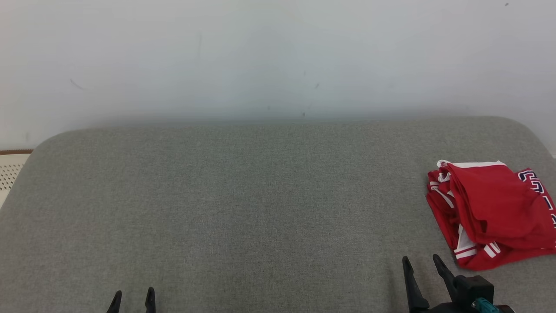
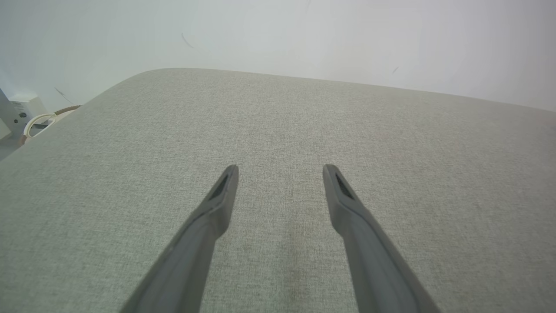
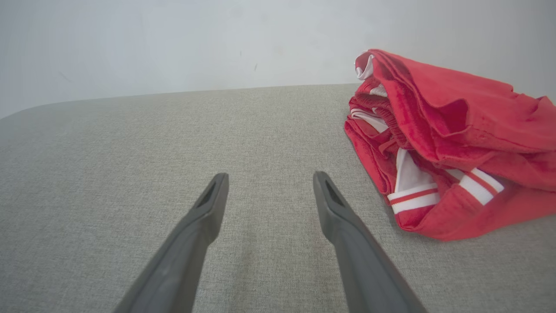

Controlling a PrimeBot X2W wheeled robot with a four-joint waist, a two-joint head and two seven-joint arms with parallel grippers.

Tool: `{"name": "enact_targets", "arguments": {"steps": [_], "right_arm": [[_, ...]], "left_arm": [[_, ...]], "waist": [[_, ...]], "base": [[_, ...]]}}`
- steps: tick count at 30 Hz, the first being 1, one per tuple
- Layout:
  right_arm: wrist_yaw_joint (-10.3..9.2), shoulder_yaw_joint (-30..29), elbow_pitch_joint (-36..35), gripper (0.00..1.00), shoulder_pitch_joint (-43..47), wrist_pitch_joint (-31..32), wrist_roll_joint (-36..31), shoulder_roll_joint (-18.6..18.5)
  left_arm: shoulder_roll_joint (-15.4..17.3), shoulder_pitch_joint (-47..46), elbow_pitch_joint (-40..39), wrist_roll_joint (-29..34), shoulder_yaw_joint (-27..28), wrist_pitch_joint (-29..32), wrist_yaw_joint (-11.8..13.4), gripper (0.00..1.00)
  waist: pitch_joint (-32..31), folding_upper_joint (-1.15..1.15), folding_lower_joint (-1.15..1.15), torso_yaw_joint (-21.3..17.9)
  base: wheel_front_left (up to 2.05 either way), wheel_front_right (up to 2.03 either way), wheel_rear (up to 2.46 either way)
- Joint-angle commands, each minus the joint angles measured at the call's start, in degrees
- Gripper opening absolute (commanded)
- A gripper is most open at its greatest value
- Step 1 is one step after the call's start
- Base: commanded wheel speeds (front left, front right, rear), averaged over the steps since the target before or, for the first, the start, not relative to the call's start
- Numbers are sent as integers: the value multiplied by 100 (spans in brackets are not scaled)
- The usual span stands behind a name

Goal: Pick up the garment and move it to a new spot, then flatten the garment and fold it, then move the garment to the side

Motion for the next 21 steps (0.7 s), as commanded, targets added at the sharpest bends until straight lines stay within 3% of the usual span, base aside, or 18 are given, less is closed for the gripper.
{"name": "enact_targets", "arguments": {"steps": [1, 21], "right_arm": [[-1, 11, -87, 100, -168, -3, 42, -19], [-2, 41, -102, 100, -215, -3, 40, -7]], "left_arm": [[22, -121, -82, -28, 29, -1, -22, 100], [26, -190, -84, -88, 42, -1, -59, 100]], "waist": [[2, 0, 0, 1], [56, 0, 0, 20]], "base": [[0, 0, 0], [0, 0, 0]]}}
